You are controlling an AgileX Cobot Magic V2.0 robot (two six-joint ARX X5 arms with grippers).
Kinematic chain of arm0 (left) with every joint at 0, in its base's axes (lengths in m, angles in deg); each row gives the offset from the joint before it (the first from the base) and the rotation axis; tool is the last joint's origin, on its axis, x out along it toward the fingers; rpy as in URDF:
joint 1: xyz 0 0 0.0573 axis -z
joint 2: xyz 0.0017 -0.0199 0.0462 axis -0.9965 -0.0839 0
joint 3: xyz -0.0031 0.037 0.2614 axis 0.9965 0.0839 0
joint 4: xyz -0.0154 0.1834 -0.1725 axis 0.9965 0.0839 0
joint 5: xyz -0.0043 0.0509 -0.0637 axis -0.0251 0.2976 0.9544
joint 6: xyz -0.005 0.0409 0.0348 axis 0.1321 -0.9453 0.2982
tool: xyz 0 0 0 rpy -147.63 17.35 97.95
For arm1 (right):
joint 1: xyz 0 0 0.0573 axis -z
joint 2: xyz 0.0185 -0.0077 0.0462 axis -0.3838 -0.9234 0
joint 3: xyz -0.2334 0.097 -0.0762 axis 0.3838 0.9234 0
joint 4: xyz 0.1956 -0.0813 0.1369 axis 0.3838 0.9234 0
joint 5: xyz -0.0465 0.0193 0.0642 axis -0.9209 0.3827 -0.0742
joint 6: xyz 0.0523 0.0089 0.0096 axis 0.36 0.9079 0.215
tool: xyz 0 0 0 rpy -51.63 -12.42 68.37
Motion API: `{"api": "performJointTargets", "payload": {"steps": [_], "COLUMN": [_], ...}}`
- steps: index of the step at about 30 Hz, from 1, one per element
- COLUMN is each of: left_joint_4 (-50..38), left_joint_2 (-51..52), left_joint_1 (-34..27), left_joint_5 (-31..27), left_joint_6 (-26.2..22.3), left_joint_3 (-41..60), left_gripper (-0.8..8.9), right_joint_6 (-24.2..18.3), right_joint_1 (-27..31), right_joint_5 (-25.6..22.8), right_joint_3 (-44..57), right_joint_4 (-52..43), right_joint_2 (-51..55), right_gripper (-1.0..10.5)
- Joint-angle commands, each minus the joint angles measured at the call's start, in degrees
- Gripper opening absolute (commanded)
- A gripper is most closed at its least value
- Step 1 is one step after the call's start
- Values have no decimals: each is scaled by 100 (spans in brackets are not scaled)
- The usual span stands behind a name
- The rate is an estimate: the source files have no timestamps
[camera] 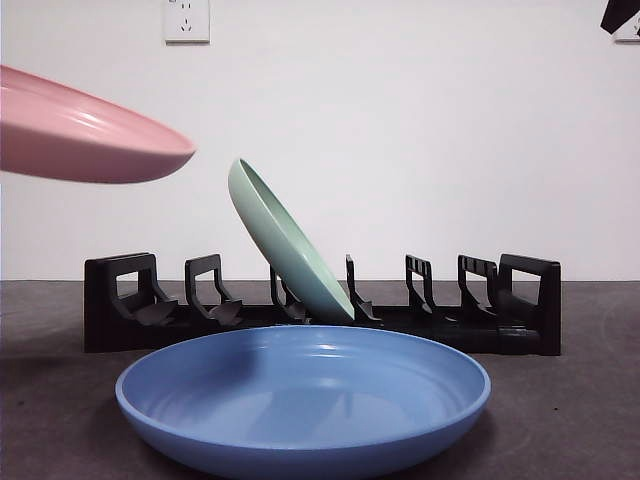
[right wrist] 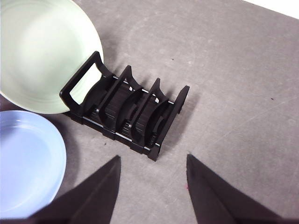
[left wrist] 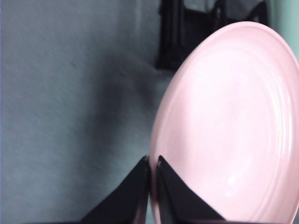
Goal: Place the plate
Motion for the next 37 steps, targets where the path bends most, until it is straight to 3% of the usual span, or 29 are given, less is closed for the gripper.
{"api": "performJointTargets", "payload": {"steps": [1,14,29,37], "left_joint_4": [-122,-1211,-2605,-3399], "left_joint_2": [190,153,-1633,-2570], "left_joint_1": [52,1130,2297,2638], "left_joint_5": [254,472,267,162], "left_joint_6": [627,1773,2103,2149], "left_joint_3": [278,1491,1572,1569], "left_gripper": [10,11,11,11], "right_joint_6": [81,120,120,118], "right_joint_1": [-31,-94,-155,-155], "right_joint_5": [20,17,13,13], "right_joint_3": [-37,-37,-37,-37], "right_joint_4": [-35,-28,-28,-28], "right_joint_2": [-26,-15,-15,-15], "right_gripper": [219,219,219,219]}}
